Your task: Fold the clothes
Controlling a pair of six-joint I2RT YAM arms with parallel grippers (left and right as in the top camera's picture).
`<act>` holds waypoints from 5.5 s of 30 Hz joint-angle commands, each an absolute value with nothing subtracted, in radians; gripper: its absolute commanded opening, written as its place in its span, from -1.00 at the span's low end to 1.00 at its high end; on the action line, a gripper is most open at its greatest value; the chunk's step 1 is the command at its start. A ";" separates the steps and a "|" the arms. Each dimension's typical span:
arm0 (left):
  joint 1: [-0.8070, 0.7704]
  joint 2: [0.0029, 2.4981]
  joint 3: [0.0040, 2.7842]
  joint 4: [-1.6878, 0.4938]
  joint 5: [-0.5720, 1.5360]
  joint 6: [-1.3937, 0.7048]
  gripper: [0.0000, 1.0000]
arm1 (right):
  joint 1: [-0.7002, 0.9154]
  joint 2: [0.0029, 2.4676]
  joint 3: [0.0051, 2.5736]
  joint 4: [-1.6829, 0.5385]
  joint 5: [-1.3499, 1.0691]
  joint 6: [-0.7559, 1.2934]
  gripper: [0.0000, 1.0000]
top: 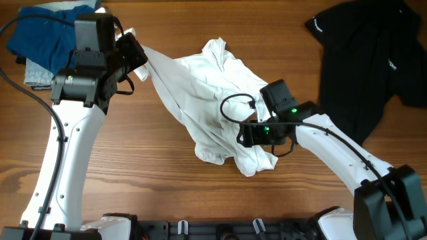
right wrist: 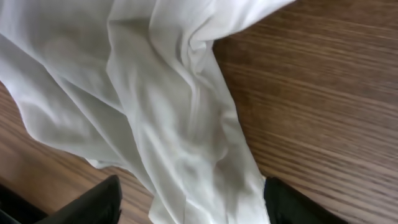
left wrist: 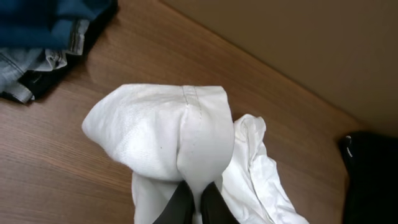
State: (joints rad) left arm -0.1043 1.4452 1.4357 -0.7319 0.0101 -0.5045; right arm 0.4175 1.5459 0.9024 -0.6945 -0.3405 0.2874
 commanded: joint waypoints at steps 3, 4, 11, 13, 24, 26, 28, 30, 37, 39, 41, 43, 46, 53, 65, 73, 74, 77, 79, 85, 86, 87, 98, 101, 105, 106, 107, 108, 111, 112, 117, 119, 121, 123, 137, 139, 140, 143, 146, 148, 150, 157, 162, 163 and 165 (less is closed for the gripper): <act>-0.098 1.372 1.454 -0.724 -0.040 -0.474 -0.92 | 0.438 1.556 0.869 -0.653 -0.361 0.288 0.18; -0.098 1.366 1.454 -0.724 -0.048 -0.474 -0.92 | 0.441 1.556 0.869 -0.649 -0.361 0.288 0.14; -0.098 1.342 1.454 -0.720 -0.059 -0.470 -0.92 | 0.453 1.556 0.863 -0.611 -0.356 0.289 0.01; -0.098 1.338 1.454 -0.715 -0.058 -0.470 -0.92 | 0.453 1.556 0.841 -0.576 -0.356 0.290 0.15; -0.097 1.283 1.454 -0.715 -0.067 -0.440 -0.92 | 0.447 1.581 0.782 -0.471 -0.402 0.322 -0.91; -0.090 1.261 1.454 -0.719 -0.100 -0.425 -0.92 | 0.413 1.550 0.834 -0.494 -0.402 0.316 -0.91; -0.068 1.229 1.454 -0.722 -0.110 -0.422 -0.92 | 0.330 1.512 0.941 -0.558 -0.407 0.269 -0.92; -0.046 1.198 1.454 -0.722 -0.110 -0.422 -0.92 | 0.246 1.514 1.062 -0.648 -0.409 0.175 -0.92; -0.020 1.074 1.454 -0.728 -0.109 -0.423 -0.92 | 0.038 1.517 1.388 -0.741 -0.409 0.051 -0.92; -0.038 1.057 1.454 -0.746 -0.109 -0.423 -0.92 | 0.019 1.531 1.398 -0.674 -0.397 0.049 -0.92; -0.057 1.056 1.454 -0.768 -0.110 -0.423 -0.92 | 0.019 1.563 1.398 -0.651 -0.386 0.047 -0.92; -0.071 1.063 1.454 -0.788 -0.110 -0.422 -0.92 | 0.019 1.591 1.398 -0.645 -0.385 0.045 -0.92; -0.072 1.059 1.454 -0.789 -0.110 -0.423 -0.92 | 0.012 1.577 1.427 -0.679 -0.385 0.044 -0.92; -0.072 0.905 1.454 -0.788 -0.118 -0.422 -0.92 | -0.028 1.512 1.711 -1.098 -0.382 -0.035 -0.92; -0.072 0.896 1.454 -0.901 -0.151 -0.423 -0.92 | -0.028 1.591 1.741 -1.261 -0.295 -0.083 -0.91; -0.072 1.187 1.453 -0.937 -0.151 -0.422 -0.92 | -0.028 1.970 1.741 -1.118 -0.292 -0.128 -0.92; -0.072 1.232 1.453 -0.936 -0.151 -0.423 -0.92 | -0.028 2.019 1.741 -1.081 -0.292 -0.128 -0.84; -0.072 1.332 1.453 -0.918 -0.151 -0.426 -0.92 | -0.027 2.080 1.741 -1.034 -0.293 -0.094 0.07; -0.072 1.395 1.453 -0.897 -0.151 -0.426 -0.92 | -0.025 2.049 1.745 -1.034 -0.293 -0.088 0.18; -0.072 1.458 1.453 -0.858 -0.147 -0.426 -0.92 | 0.050 1.881 1.743 -1.164 -0.368 -0.091 0.31; -0.072 1.458 1.453 -0.854 -0.147 -0.426 -0.92 | 0.080 1.869 1.742 -1.186 -0.368 -0.090 0.31; -0.072 1.458 1.453 -0.851 -0.147 -0.426 -0.92 | 0.121 1.860 1.742 -1.213 -0.367 -0.090 0.32; -0.046 1.458 1.453 -0.850 -0.147 -0.426 -0.92 | 0.630 1.858 1.377 -1.105 -0.307 0.077 0.34; -0.040 1.458 1.453 -0.849 -0.147 -0.426 -0.92 | 0.737 1.858 1.300 -0.999 -0.289 0.072 0.34; -0.040 1.458 1.453 -0.849 -0.147 -0.426 -0.92 | 0.836 1.859 1.261 -0.866 -0.177 -0.013 0.43; -0.040 1.458 1.453 -0.850 -0.147 -0.426 -0.92 | 0.839 1.859 1.258 -0.852 -0.164 -0.018 0.44; -0.040 1.458 1.453 -0.850 -0.147 -0.426 -0.92 | 0.839 1.859 1.254 -0.844 -0.154 -0.027 0.44; -0.040 1.458 1.453 -0.853 -0.147 -0.426 -0.92 | 0.836 1.862 1.252 -0.840 -0.133 -0.027 0.45; -0.040 1.458 1.453 -0.853 -0.147 -0.426 -0.92 | 0.836 1.874 1.251 -0.833 -0.107 -0.045 0.45; -0.040 1.458 1.453 -0.853 -0.147 -0.426 -0.92 | 0.836 1.882 1.251 -0.831 -0.112 -0.051 0.43; -0.040 1.458 1.453 -0.853 -0.147 -0.426 -0.92 | 0.836 1.913 1.252 -0.823 -0.111 -0.084 -0.10; -0.040 1.458 1.453 -0.853 -0.147 -0.426 -0.92 | 0.834 1.915 1.252 -0.830 -0.110 -0.109 -0.26; -0.040 1.458 1.453 -0.852 -0.147 -0.426 -0.92 | 0.834 1.915 1.252 -0.834 -0.112 -0.126 -0.15; -0.040 1.458 1.453 -0.852 -0.147 -0.426 -0.92 | 0.834 1.916 1.252 -0.827 -0.105 -0.132 0.05; -0.040 1.458 1.453 -0.849 -0.147 -0.426 -0.92 | 0.834 1.951 1.252 -0.724 -0.089 -0.009 0.36; -0.040 1.458 1.453 -0.849 -0.147 -0.426 -0.92 | 0.834 1.971 1.252 -0.715 -0.084 0.004 0.34; -0.042 1.458 1.453 -0.849 -0.146 -0.426 -0.92 | 0.834 1.987 1.252 -0.715 -0.080 0.008 0.33; -0.042 1.458 1.453 -0.850 -0.136 -0.426 -0.92 | 0.834 2.047 1.251 -0.725 -0.077 0.017 0.25; -0.042 1.458 1.453 -0.852 -0.136 -0.426 -0.92 | 0.834 2.082 1.251 -0.744 -0.067 0.045 0.15; -0.042 1.458 1.453 -0.859 -0.136 -0.426 -0.92 | 0.834 2.082 1.252 -0.765 -0.004 0.098 0.02; -0.042 1.458 1.453 -0.859 -0.136 -0.426 -0.92 | 0.831 2.082 1.253 -0.791 0.024 0.140 -0.23; -0.042 1.458 1.453 -0.856 -0.136 -0.425 -0.92 | 0.801 1.994 1.295 -0.933 0.023 0.226 -0.51; -0.042 1.458 1.453 -0.855 -0.137 -0.424 -0.92 | 0.781 1.919 1.296 -0.942 0.023 0.248 -0.54; -0.042 1.458 1.453 -0.855 -0.138 -0.422 -0.92 | 0.776 1.909 1.296 -0.945 0.023 0.255 -0.58; -0.042 1.458 1.453 -0.855 -0.141 -0.422 -0.92 | 0.757 1.877 1.299 -0.954 0.022 0.258 -0.79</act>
State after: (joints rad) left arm -0.0448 1.4567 1.4464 -0.8600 -0.1333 -0.4450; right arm 0.7761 1.9285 1.2987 -0.9451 0.0017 0.2340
